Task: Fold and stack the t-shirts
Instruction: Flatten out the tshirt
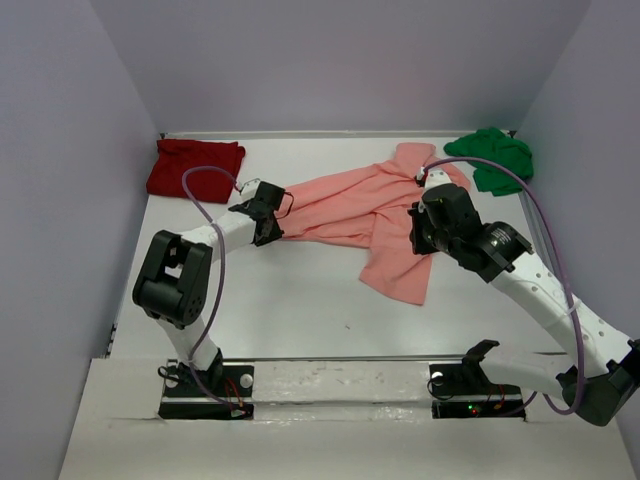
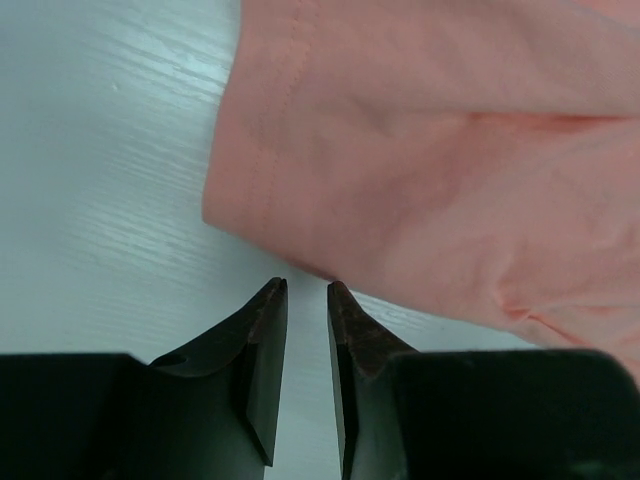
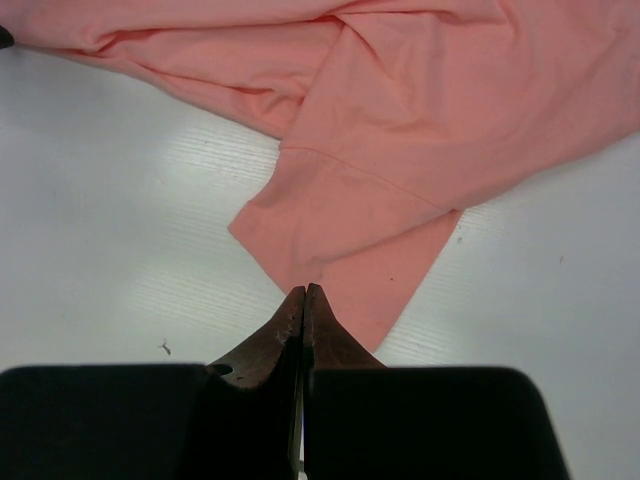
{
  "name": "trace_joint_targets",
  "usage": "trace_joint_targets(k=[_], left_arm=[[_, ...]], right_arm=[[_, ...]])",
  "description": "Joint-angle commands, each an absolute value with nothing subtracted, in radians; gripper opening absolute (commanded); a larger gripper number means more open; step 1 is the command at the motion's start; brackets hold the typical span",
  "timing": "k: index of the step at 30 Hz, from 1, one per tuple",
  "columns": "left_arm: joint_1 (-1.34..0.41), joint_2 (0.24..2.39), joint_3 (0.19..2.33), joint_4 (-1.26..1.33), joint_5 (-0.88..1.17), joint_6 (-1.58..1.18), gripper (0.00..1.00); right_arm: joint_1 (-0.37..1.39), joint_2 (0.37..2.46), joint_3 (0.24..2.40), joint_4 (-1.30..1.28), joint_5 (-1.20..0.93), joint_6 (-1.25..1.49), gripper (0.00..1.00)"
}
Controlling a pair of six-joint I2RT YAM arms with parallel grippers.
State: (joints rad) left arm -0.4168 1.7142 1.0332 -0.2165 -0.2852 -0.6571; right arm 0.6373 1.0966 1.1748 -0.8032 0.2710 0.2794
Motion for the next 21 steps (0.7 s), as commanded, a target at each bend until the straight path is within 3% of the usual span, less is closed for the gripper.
trace_joint_targets(k=[1,15,18,19,21], left_arm=[[-0.367,1.72,1.071,-0.201,-0.284,-0.632,0.34],[-0.333,1.813,1.115,-0.166,-0.23,-0.629,0.41],[-0.331,1.81,1.118,-0.163,-0.236,-0.637,0.3],[-0.331,1.809,1.117,-0.164,-0.236,-0.637,0.18],[-0.331,1.796,1.114,-0.169,-0.239,-0.641,0.04]], right_arm=[[0.647,1.078,1.161,-0.795,0.264,0.267,0.0],[0.647,1.086,1.175,-0.796,0.233,0.265,0.0],[0.647,1.088,1.172,-0.796,0.232,0.267,0.0],[0.647,1.092,1.169,-0.796,0.227,0.268,0.0],[0.647,1.094,1.163,-0.787,0.216,0.27,0.0]])
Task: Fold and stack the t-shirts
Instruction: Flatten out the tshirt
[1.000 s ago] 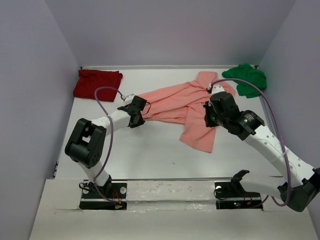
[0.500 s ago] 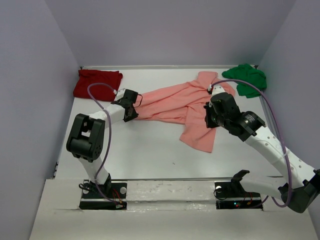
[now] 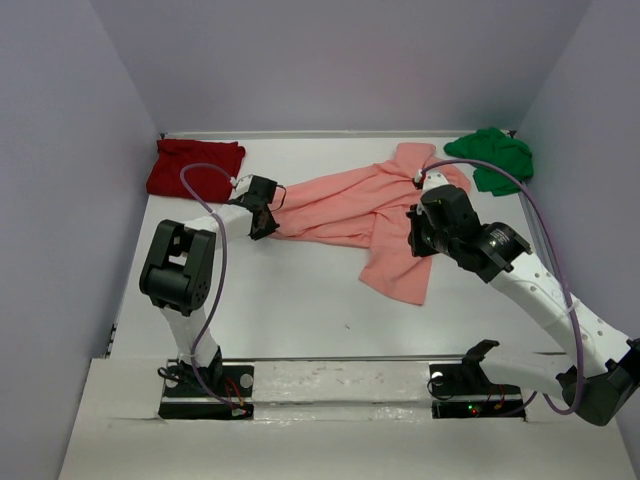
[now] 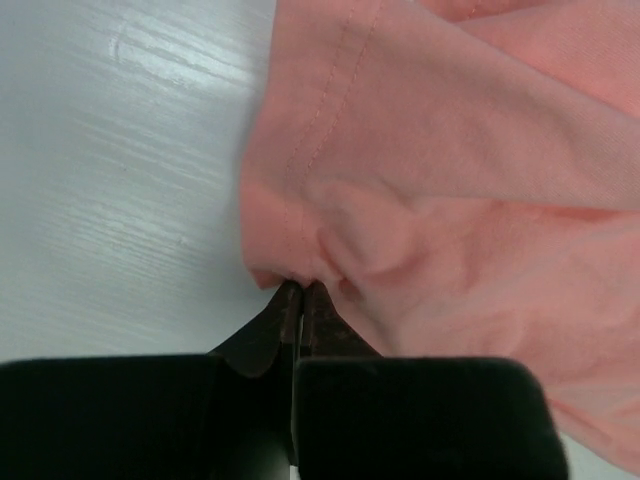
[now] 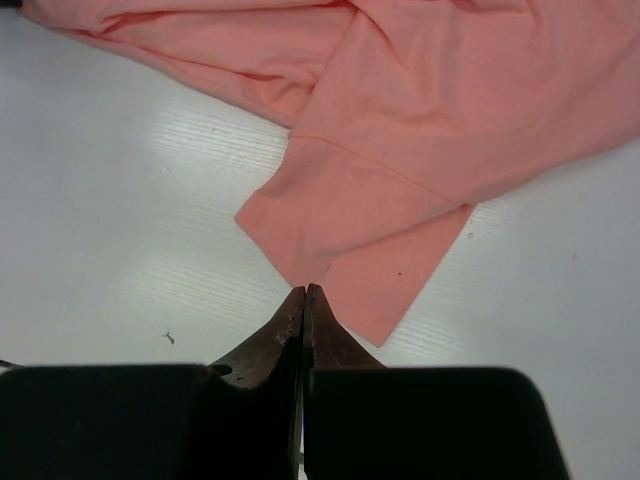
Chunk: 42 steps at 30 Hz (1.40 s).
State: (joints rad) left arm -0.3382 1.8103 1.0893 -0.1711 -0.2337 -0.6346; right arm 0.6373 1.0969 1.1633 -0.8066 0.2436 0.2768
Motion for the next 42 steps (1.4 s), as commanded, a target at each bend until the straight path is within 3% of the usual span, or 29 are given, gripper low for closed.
trace_joint_targets(k=[1,7,12,17,20,23,42], left_arm=[[-0.331,1.79,1.112,-0.172,-0.239,-0.641,0.0],[-0.333,1.732,1.086,-0.192,-0.253,-0.649,0.13],[-0.333,1.689,1.077,-0.205,-0.265,-0.653,0.17],[-0.337,1.664,1.065,-0.209,-0.258,-0.661,0.3],[-0.337,1.669,1.065,-0.21,-0.262,-0.657,0.32],[-0.337,1.687,1.071,-0.207,-0.253,-0.657,0.43],[-0.336,1.775,1.071,-0.19,-0.253,-0.666,0.36]], right_arm=[[0.647,1.095,1.155,-0.782,0.212,0.273,0.0],[0.647,1.114,1.149,-0.764,0.195,0.278,0.0],[0.656,1.123,1.161,-0.759,0.184,0.275,0.0],[0.657,1.126,1.155,-0.753,0.179,0.279,0.0],[0.657,1.124,1.155,-0.753,0.176,0.281,0.0],[0.657,1.117,1.157,-0.753,0.178,0.281,0.0],[0.666,1.111,1.152,-0.759,0.176,0.284,0.0]])
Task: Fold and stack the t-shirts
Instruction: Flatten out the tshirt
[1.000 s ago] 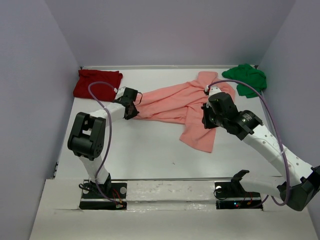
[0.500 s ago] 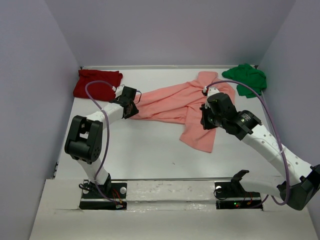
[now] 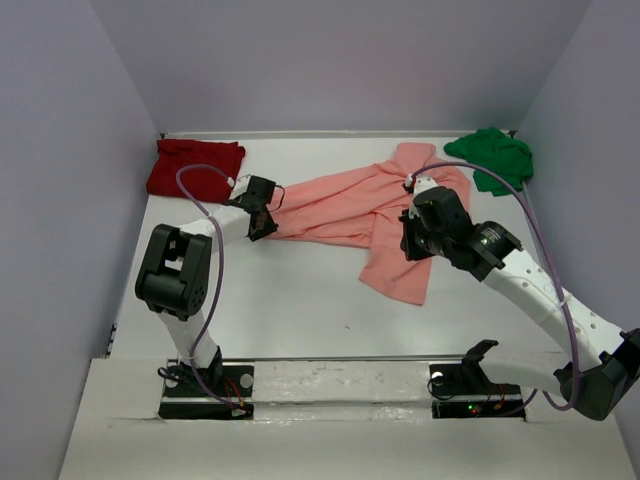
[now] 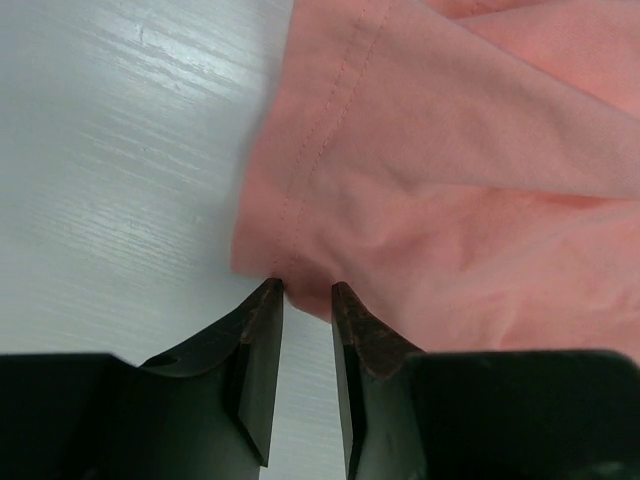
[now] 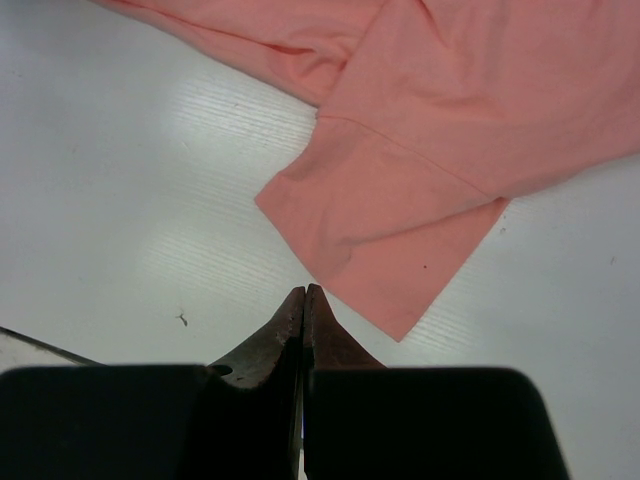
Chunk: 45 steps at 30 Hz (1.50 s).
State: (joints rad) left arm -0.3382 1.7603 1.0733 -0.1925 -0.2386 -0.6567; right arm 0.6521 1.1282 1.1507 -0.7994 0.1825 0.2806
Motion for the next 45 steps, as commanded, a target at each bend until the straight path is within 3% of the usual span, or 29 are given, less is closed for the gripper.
trace_joint_targets(k=[1,6,12,16,30,35,45], left_arm=[[-0.336,1.776,1.071,-0.189,-0.253,-0.667,0.35],[-0.336,1.79,1.074,-0.184,-0.252,-0.664,0.31],[-0.336,1.77,1.078,-0.189,-0.256,-0.669,0.08],[-0.336,1.753,1.078,-0.196,-0.271,-0.672,0.0],[-0.377,1.637,1.137,-0.299,-0.382,-0.687,0.01],[-0.393,1.647,1.176,-0.318,-0.388,-0.672,0.07],[-0.403,1.692,1.246,-0.351,-0.393,-0.664,0.07]], right_arm=[[0.666,1.109,1.151,-0.761,0.173,0.282,0.0],[0.666,1.106,1.146,-0.761,0.172,0.284,0.0],[0.666,1.123,1.134,-0.755,0.164,0.284,0.0],[0.666,1.132,1.129,-0.746,0.155,0.285,0.0],[0.675,1.178,1.121,-0.721,0.137,0.287,0.0],[0.675,1.184,1.127,-0.718,0.14,0.285,0.0],[0.684,1.175,1.127,-0.733,0.155,0.281,0.0]])
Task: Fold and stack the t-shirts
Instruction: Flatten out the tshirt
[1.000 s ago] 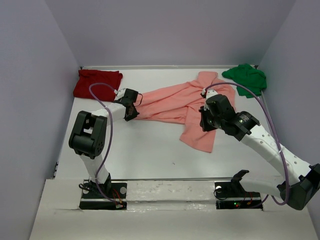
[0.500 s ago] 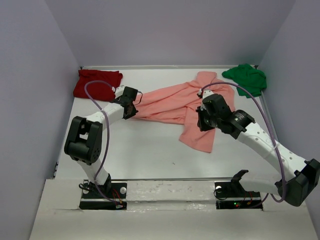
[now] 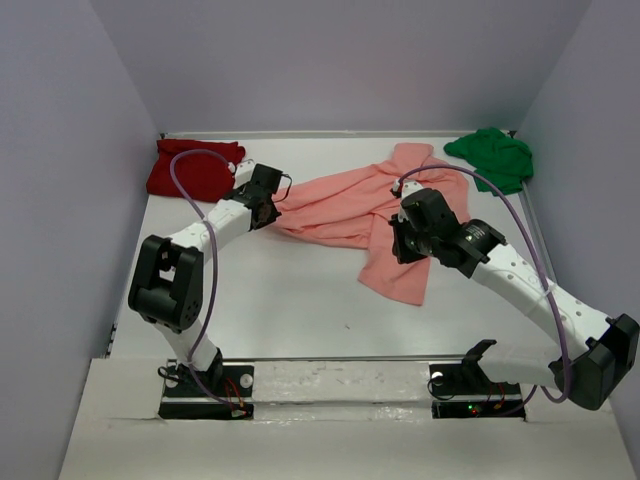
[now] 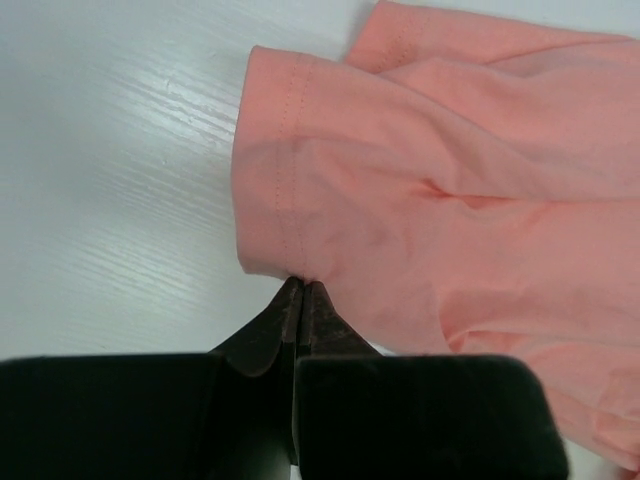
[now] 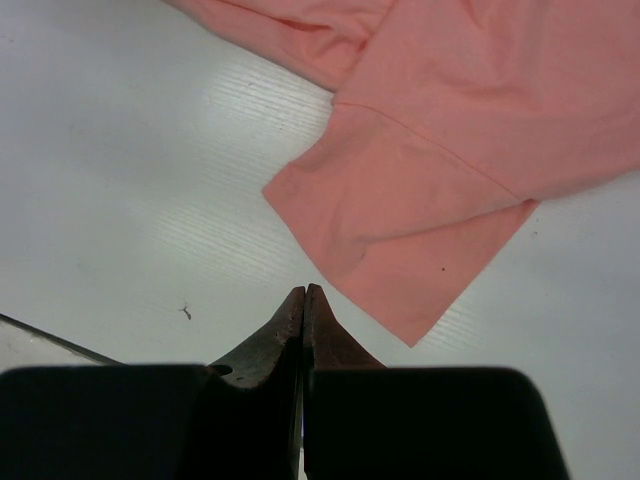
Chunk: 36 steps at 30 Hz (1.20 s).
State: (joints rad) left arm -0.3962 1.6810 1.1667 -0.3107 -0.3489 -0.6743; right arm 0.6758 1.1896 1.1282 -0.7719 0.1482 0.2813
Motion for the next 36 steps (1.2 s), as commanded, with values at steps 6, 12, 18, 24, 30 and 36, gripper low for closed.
trace_joint_targets(k=[6,12,18,24,30,36], left_arm=[[-0.416,1.652,1.184,-0.325,-0.38,-0.676,0.0],[-0.416,1.654,1.183,-0.325,-0.397,-0.664,0.0],[-0.417,1.667,1.196,-0.302,-0.439,-0.672,0.0],[-0.377,1.867,1.455,-0.351,-0.43,-0.635,0.0],[-0.354,2.022,1.696,-0.396,-0.402,-0.591,0.0],[-0.301,2.184,1.91,-0.491,-0.314,-0.554,0.96]], right_arm=[[0.684,1.166,1.144,-0.741,0.164,0.276,0.0],[0.684,1.178,1.147,-0.739,0.153,0.279,0.0],[0.684,1.166,1.14,-0.741,0.158,0.284,0.0],[0.693,1.175,1.138,-0.742,0.152,0.285,0.0],[0.693,1.152,1.141,-0.764,0.176,0.29,0.0],[0.693,1.149,1.141,-0.767,0.183,0.287,0.0]])
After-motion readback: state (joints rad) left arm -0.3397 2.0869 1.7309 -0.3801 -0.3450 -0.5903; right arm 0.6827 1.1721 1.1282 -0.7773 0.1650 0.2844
